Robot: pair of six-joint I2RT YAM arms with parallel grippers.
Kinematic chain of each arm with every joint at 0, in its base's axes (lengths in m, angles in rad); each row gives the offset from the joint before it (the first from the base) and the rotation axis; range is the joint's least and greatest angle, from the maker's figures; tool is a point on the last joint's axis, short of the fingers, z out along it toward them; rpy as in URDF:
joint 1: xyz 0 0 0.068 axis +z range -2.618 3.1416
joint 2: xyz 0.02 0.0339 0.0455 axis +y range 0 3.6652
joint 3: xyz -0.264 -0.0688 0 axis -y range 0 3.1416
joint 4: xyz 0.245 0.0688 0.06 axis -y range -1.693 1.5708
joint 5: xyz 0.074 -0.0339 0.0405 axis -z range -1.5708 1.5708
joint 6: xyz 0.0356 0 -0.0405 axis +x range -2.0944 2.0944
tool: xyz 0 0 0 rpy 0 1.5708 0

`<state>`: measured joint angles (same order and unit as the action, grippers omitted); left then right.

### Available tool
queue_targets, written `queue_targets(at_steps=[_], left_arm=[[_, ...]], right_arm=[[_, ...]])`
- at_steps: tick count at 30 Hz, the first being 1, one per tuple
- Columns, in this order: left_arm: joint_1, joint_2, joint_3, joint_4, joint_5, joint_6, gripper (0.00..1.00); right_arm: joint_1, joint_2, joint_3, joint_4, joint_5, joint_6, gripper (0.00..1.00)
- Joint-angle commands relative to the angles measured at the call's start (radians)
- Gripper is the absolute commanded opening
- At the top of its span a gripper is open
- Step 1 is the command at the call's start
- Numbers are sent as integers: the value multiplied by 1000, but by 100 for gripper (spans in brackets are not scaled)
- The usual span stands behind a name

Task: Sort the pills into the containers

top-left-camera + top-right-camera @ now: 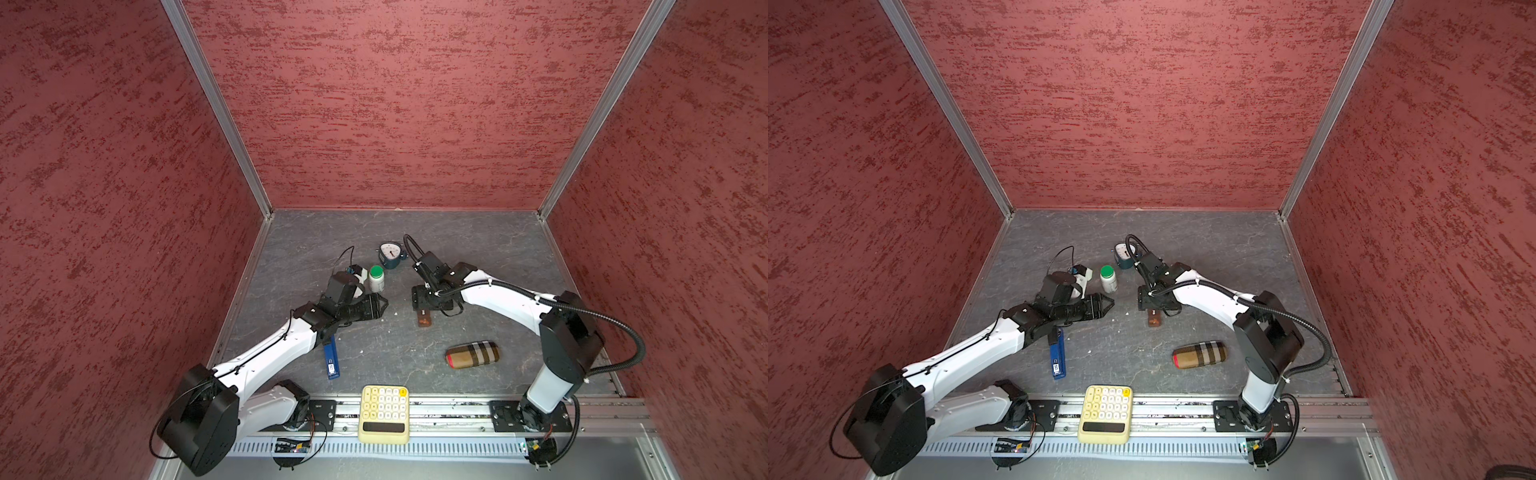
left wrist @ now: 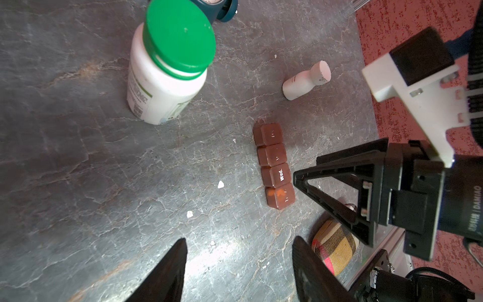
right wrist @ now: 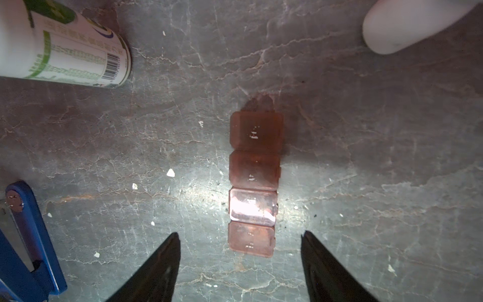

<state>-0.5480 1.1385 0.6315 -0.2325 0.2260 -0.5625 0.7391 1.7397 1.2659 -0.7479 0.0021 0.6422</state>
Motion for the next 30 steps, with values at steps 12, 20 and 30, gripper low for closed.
queue_targets(at_steps=[12, 20, 30], left_arm=[[10, -30, -8, -15, -10, 0, 67], [19, -51, -6, -32, -10, -1, 68], [24, -65, -2, -43, -1, -5, 68]], right_arm=[[22, 138, 68, -32, 35, 31, 75], [22, 206, 124, -60, 59, 22, 64], [22, 221, 112, -77, 70, 17, 58]])
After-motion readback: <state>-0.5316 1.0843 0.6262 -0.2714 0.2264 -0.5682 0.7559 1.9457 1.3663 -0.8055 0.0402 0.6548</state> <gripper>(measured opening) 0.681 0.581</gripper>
